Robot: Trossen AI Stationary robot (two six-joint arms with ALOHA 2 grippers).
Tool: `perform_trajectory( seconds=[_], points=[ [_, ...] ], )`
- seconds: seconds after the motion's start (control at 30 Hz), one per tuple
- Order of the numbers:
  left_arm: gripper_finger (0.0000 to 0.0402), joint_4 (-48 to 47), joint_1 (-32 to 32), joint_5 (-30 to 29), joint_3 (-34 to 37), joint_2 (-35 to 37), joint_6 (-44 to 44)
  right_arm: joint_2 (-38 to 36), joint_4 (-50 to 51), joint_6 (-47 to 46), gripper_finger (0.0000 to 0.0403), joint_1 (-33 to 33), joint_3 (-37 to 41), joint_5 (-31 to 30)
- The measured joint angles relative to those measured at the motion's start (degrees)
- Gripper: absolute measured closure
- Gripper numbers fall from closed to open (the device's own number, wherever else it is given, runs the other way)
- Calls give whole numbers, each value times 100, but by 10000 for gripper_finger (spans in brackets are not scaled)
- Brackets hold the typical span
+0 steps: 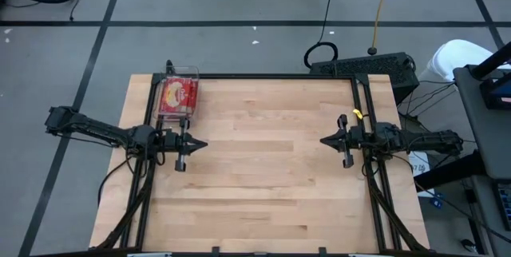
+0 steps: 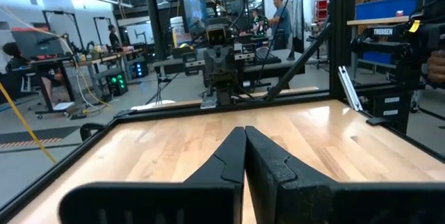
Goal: Sort popcorn bags into baskets
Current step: Return to Home Position
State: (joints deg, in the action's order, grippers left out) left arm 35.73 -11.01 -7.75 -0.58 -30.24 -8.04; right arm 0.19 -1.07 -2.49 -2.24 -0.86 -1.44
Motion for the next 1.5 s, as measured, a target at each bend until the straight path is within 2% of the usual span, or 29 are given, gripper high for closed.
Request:
perform_trajectory(
  seconds=[0.27, 0.37, 0.4, 0.6, 0.8, 1.17, 1.5],
  points=[
    [397, 2, 1, 56, 0, 0, 10, 0, -55, 185, 403, -241, 0, -274],
    [395, -6, -4, 649, 0, 78, -299, 0, -71, 215, 403, -239, 0, -294],
    [396, -4, -4, 688, 0, 155, -304, -1, -81, 216, 403, -239, 0, -296],
    [396, -427, 23, 669, 0, 798, -129, 0, -87, 226, 403, -239, 0, -296],
    [396, -1257, 25, 472, 0, 1539, -71, -1, -100, 228, 403, -239, 0, -296],
    [398, -2611, 25, 461, 0, 2961, -87, -1, -107, 226, 403, -239, 0, -296],
    [398, -3101, 327, 409, -4, 3012, 33, -1, -126, 226, 403, -239, 0, -296]
  ],
)
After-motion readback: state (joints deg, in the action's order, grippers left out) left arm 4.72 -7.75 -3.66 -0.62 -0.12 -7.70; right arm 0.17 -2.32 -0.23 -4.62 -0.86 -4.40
